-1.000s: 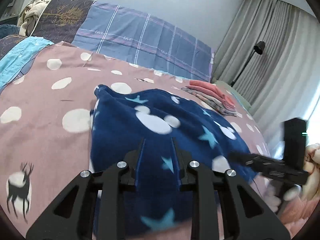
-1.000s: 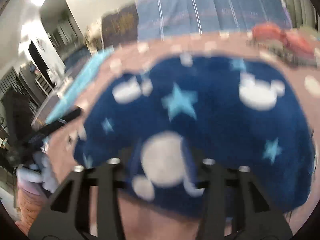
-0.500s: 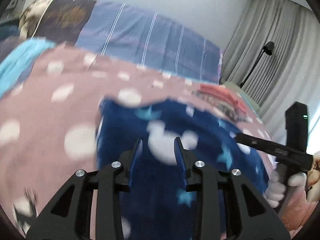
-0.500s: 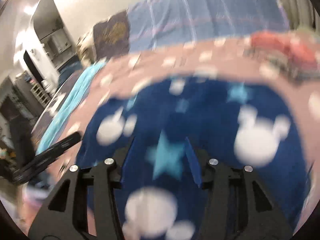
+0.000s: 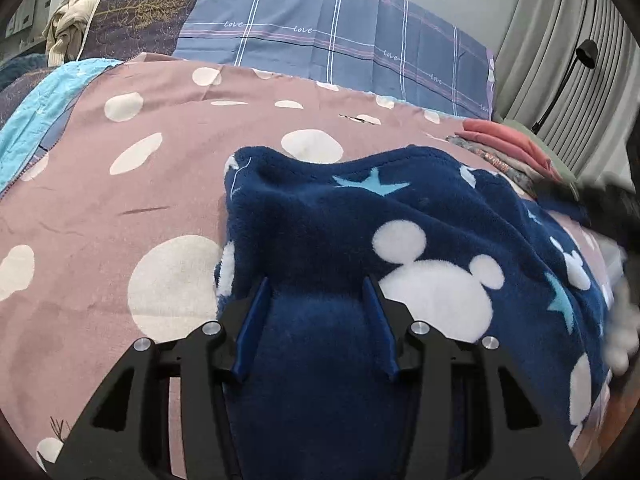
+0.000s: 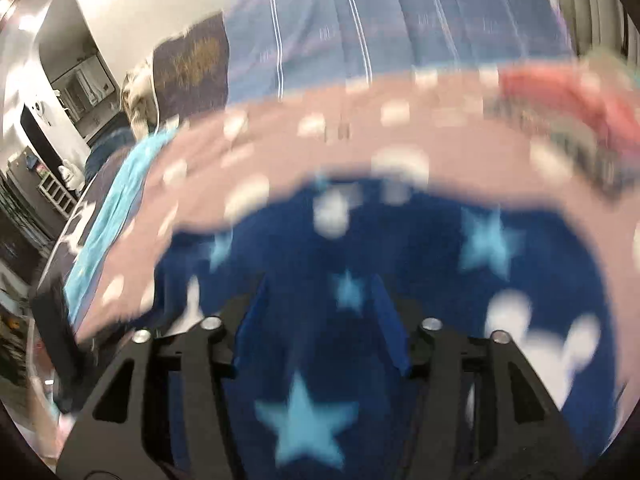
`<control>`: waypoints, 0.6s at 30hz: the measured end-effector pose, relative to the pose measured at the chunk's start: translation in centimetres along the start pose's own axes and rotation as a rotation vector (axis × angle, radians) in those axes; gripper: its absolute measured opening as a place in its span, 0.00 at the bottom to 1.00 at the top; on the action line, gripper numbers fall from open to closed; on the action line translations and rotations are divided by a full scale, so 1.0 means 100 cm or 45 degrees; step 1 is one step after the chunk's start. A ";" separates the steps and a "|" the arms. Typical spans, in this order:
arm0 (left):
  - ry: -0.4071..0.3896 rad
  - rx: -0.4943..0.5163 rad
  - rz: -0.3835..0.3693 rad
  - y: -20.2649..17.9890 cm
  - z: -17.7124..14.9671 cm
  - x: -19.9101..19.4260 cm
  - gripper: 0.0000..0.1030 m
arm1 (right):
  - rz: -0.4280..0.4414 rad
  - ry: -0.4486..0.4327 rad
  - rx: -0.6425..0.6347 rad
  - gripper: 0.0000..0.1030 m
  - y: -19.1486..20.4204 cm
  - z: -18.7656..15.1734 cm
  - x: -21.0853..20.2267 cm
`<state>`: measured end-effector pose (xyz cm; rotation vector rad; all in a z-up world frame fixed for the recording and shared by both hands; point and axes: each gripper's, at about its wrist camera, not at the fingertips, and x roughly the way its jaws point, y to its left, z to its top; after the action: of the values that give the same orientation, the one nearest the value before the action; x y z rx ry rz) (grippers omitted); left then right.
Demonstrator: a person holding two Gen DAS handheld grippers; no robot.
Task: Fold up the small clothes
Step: 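Release and smooth the folded pajama bundle with both grippers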
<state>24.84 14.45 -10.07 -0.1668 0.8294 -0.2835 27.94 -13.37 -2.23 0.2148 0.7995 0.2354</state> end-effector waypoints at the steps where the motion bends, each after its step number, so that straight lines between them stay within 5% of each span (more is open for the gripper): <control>1: -0.004 0.000 0.001 0.000 -0.001 0.000 0.48 | -0.037 -0.016 -0.004 0.59 -0.002 0.012 0.011; 4: -0.012 0.002 0.001 0.000 0.002 0.000 0.48 | -0.146 0.242 0.017 0.64 -0.026 0.014 0.098; 5: -0.009 0.006 0.010 0.000 0.002 0.002 0.48 | -0.133 0.216 0.004 0.64 -0.031 0.009 0.109; 9: -0.008 -0.001 0.000 0.001 0.002 0.003 0.48 | -0.214 0.182 -0.073 0.64 -0.017 0.010 0.095; 15: -0.046 -0.044 -0.046 0.007 0.001 -0.008 0.49 | -0.052 0.129 0.099 0.61 -0.043 0.011 0.053; 18: -0.089 -0.120 -0.123 0.015 -0.001 -0.028 0.55 | 0.009 0.062 0.002 0.64 -0.020 -0.004 0.011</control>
<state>23.19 16.80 -8.58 -0.3043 0.7666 -0.3276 28.70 -14.95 -3.82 0.2139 0.8470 0.2479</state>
